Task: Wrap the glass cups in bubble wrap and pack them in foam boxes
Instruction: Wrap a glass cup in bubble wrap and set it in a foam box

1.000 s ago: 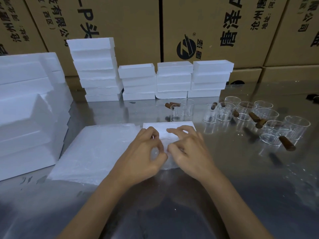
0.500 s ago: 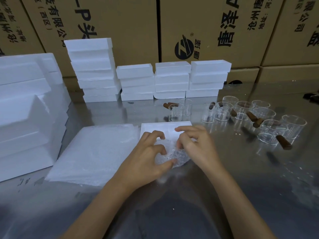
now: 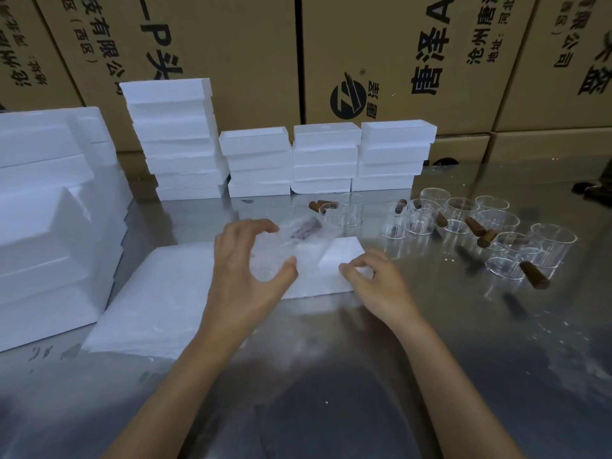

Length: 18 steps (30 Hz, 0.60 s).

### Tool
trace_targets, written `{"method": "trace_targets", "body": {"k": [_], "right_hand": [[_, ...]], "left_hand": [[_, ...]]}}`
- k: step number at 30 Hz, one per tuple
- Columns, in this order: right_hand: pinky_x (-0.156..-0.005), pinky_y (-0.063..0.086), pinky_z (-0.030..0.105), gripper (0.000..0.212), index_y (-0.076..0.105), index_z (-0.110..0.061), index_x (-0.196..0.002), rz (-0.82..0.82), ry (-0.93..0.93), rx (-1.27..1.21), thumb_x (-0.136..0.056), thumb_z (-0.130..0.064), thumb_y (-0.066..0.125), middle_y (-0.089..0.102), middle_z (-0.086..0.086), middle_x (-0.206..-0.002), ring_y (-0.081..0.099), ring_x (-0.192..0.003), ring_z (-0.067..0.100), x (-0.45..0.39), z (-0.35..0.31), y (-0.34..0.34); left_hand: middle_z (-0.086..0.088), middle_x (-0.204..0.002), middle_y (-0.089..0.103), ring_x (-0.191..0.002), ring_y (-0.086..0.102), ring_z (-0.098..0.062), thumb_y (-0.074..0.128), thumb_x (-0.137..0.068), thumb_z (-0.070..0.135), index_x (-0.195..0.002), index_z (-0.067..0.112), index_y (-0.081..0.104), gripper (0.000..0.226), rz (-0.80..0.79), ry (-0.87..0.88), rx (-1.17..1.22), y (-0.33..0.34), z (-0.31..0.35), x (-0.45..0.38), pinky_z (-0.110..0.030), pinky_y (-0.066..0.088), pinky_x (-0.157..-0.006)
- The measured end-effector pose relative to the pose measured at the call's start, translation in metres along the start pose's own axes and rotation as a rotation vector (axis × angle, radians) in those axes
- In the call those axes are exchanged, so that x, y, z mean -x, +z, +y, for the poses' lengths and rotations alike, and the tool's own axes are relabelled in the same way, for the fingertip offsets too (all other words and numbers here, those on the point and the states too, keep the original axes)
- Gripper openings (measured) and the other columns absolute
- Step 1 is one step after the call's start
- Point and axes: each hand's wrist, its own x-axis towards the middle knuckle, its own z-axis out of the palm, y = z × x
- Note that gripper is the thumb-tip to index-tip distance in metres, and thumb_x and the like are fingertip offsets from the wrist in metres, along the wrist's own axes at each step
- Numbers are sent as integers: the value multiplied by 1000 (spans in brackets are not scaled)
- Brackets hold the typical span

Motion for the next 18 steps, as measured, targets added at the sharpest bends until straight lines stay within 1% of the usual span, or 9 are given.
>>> {"method": "trace_targets", "body": {"k": [2, 4, 5, 6, 8, 12, 13, 16, 18], "right_hand": [[-79, 36, 18, 13, 70, -17, -81, 6, 41, 20, -86, -29, 70, 49, -19, -100, 54, -98, 2, 1, -2, -1], [-70, 31, 8, 16, 66, -18, -74, -2, 77, 37, -83, -31, 69, 46, -18, -101, 51, -93, -8, 3, -5, -1], [-69, 30, 7, 18, 65, -18, -72, -8, 86, 51, -82, -33, 68, 45, -17, -101, 49, -93, -11, 4, -6, -1], [-69, 28, 7, 21, 64, -17, -70, -12, 92, 66, -82, -34, 67, 45, -16, -101, 48, -93, -11, 5, -7, -1], [-68, 28, 9, 24, 61, -16, -68, -13, 98, 86, -83, -34, 66, 45, -13, -101, 46, -94, -1, 6, -9, -3], [-65, 27, 9, 24, 61, -11, -68, -6, 92, 138, -86, -28, 64, 47, -8, -101, 45, -97, 7, 8, -12, -5], [-65, 27, 8, 24, 61, -11, -67, -4, 87, 143, -86, -26, 64, 49, -5, -102, 46, -97, 8, 9, -13, -5], [-64, 28, 7, 25, 59, -12, -65, 7, 90, 136, -87, -23, 64, 52, 0, -102, 49, -95, 11, 8, -13, -7], [-63, 29, 9, 25, 56, -15, -64, 10, 96, 117, -87, -23, 63, 52, 0, -101, 49, -93, 11, 8, -13, -7]], "left_hand": [[21, -124, 41, -121, 44, -8, 75, -85, 33, -119, 60, 41, 55, 66, -4, 20, 0, -1, -1, -16, 36, -98], [20, -126, 36, -122, 40, -2, 69, -87, 40, -127, 61, 41, 53, 66, 8, 4, 2, -3, -2, -6, 33, -98], [20, -125, 34, -121, 37, 3, 67, -88, 41, -129, 60, 42, 52, 49, 20, -11, 4, -5, -2, -1, 31, -97], [21, -125, 32, -120, 35, 7, 68, -89, 41, -129, 61, 44, 51, 22, 30, -24, 6, -7, -1, 2, 28, -95], [24, -125, 30, -121, 30, 11, 68, -91, 38, -132, 58, 46, 51, -56, 30, -38, 12, -11, -1, 4, 25, -95], [18, -129, 30, -122, 26, 5, 61, -95, 38, -142, 41, 48, 49, -293, 26, -128, 20, -20, 2, -10, 23, -106], [14, -132, 31, -123, 25, 3, 59, -97, 38, -143, 38, 48, 48, -337, 34, -156, 21, -21, 4, -7, 19, -108], [3, -145, 36, -133, 23, -6, 52, -100, 36, -146, 29, 47, 47, -395, 52, -202, 23, -22, 6, 5, 1, -101], [5, -153, 32, -140, 17, -3, 48, -102, 37, -149, 32, 43, 48, -425, 20, -189, 24, -21, 5, 5, -3, -101]]}}
